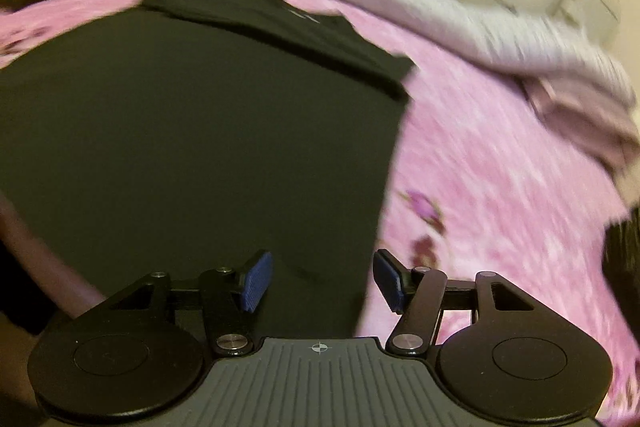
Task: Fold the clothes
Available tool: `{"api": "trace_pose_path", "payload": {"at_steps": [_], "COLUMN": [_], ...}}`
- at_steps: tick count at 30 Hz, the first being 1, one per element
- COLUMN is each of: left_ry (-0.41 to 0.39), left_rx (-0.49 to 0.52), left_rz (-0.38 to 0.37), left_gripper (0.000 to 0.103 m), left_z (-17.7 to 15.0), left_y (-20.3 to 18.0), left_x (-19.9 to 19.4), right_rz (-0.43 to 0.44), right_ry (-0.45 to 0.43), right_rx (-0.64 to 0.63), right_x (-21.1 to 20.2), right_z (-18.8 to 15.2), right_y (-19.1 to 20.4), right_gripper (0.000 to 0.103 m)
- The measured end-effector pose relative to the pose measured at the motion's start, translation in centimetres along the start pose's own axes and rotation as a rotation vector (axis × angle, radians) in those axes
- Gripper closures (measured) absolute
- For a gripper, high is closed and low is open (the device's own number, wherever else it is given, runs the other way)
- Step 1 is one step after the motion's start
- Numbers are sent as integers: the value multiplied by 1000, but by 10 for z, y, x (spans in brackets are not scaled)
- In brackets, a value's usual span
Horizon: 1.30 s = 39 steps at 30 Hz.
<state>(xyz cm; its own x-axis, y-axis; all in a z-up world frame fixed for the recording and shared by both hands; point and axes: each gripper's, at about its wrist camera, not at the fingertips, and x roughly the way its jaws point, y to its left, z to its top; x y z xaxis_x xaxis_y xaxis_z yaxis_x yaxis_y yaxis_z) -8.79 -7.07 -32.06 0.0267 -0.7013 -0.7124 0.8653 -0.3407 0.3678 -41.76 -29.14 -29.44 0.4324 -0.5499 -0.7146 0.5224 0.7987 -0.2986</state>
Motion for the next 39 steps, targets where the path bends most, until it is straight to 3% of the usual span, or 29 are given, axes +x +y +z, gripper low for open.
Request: {"api": "trace_pose_path", "payload": {"at_steps": [6, 11, 13, 14, 15, 19, 23, 27, 32, 34, 39], "left_ry": [11, 35, 45, 50, 45, 15, -14, -49, -64, -53, -26], "left_rx": [257, 449, 526, 562, 543, 347, 130, -25, -43, -11, 94], "left_rz": [89, 195, 238, 259, 275, 256, 170, 123, 131, 143, 174], "left_gripper": [58, 60, 63, 75, 94, 97, 97, 98, 98, 98, 97], "left_z": [-10, -15, -16, -17, -16, 2, 21, 39, 49, 48, 39], "left_y": [-44, -72, -83, -88, -85, -62, -34, -6, 4, 1, -15], "left_x": [2, 19, 25, 29, 29, 23, 9, -8, -26, -27, -23], "right_rz": [34, 35, 29, 24, 19, 17, 121, 154, 129, 32, -191], "right_ry": [-32, -64, -81, -93, -107, -178, -287, -363, -426, -415, -295], "right_rx": [-151, -179, -184, -189, -195, -295, -409, -516, -537, -557, -671], "right_x": [-13, -19, -22, -24, -27, -36, -42, -24, 4, 14, 30], "right_z": [-13, -17, -19, -20, -21, -30, -32, -17, 6, 3, -39], "right_y": [55, 70, 73, 74, 75, 91, 127, 171, 198, 195, 147], "right_gripper": [43, 43, 43, 43, 43, 43, 43, 43, 43, 44, 61]}}
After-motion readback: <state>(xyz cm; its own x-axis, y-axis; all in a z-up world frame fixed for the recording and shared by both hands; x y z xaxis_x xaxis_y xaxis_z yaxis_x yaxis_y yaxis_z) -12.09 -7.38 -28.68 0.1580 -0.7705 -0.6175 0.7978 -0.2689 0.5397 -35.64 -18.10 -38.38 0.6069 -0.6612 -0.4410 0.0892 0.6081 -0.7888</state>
